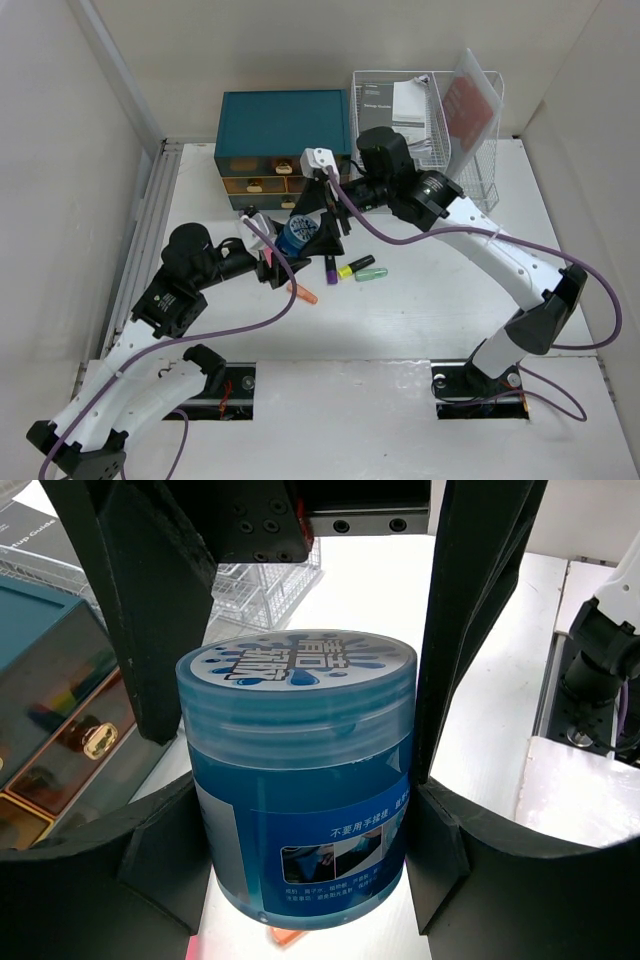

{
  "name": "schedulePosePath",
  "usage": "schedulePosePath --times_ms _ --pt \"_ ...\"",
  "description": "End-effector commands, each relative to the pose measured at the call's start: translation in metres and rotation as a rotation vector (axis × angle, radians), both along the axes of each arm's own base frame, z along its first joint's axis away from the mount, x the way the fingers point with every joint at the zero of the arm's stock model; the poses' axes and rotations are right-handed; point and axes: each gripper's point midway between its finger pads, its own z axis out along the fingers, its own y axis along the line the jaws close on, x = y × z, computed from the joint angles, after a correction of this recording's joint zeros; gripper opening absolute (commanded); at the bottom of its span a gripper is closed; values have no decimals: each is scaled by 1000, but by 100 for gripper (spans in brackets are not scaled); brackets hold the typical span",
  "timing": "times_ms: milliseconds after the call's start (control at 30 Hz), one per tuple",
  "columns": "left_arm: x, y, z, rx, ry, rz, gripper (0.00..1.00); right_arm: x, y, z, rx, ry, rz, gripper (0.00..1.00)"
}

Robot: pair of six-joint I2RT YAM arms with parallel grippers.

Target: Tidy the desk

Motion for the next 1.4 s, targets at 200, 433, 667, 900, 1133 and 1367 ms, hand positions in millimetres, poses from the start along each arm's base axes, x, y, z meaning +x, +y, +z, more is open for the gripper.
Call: schedulePosePath --times_ms 200,433,667,900,1133,1367 --pt "-4 6 50 -89 -130 21 0 14 -8 41 81 -155 -133 100" --pt "1 10 55 -103 -120 66 0 44 -37 93 157 -333 -359 100" --pt "20 13 71 -173 -68 166 0 61 -69 86 136 -604 -485 100" --pt "35 7 120 -338 71 217 0 75 -85 35 48 -774 -521 100" --pt "56 10 162 -522 235 255 0 69 -95 55 97 -810 -558 100" --pt "65 11 169 -642 374 232 0 54 -92 95 242 -720 -566 100"
